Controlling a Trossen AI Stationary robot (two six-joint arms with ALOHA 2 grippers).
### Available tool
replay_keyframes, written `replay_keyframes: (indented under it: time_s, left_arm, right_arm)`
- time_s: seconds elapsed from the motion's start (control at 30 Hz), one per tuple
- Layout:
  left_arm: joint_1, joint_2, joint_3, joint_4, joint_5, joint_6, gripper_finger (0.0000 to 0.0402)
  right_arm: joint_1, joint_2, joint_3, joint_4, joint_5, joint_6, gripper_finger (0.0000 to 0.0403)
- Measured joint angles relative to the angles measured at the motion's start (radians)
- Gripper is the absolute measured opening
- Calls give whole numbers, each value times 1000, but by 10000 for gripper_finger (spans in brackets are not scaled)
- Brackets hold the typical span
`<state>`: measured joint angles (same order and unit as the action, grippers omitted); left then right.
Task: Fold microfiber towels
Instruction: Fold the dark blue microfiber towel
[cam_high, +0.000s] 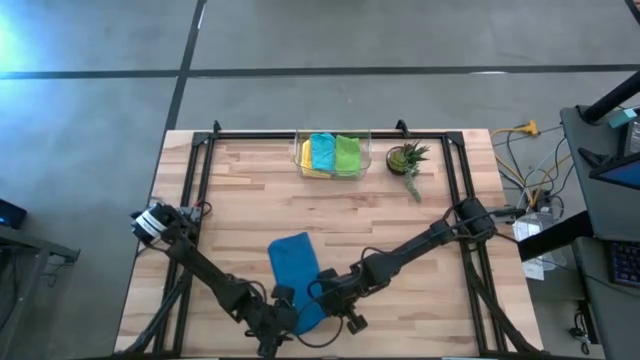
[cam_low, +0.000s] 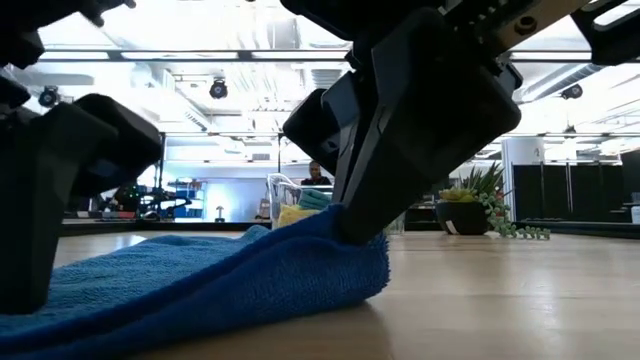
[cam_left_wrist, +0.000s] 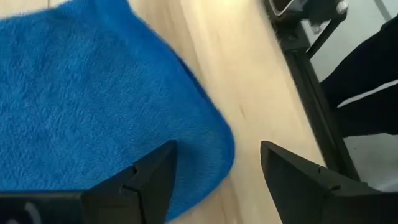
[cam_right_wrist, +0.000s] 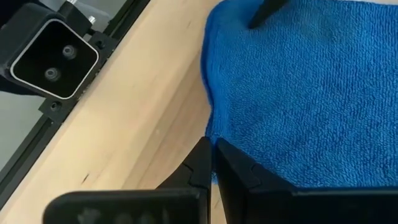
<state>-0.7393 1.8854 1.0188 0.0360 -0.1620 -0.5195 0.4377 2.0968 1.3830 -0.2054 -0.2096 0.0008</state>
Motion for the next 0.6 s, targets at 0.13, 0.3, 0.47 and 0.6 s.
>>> replay_keyframes:
  time_s: [0.13, 0.3, 0.47, 0.6]
  left_arm:
    - [0, 22, 22, 2, -3, 2, 216]
    - [0, 35, 24, 7, -9, 3, 207]
    - [-2, 58, 36, -17, -17, 5, 163]
    - [-4, 75, 45, -28, -21, 5, 106]
  right_arm:
    - [0, 0, -1, 0, 0, 0, 9]
    - [0, 0, -3, 0, 0, 0, 9]
    - [0, 0, -3, 0, 0, 0, 9]
    - [0, 0, -3, 0, 0, 9, 9]
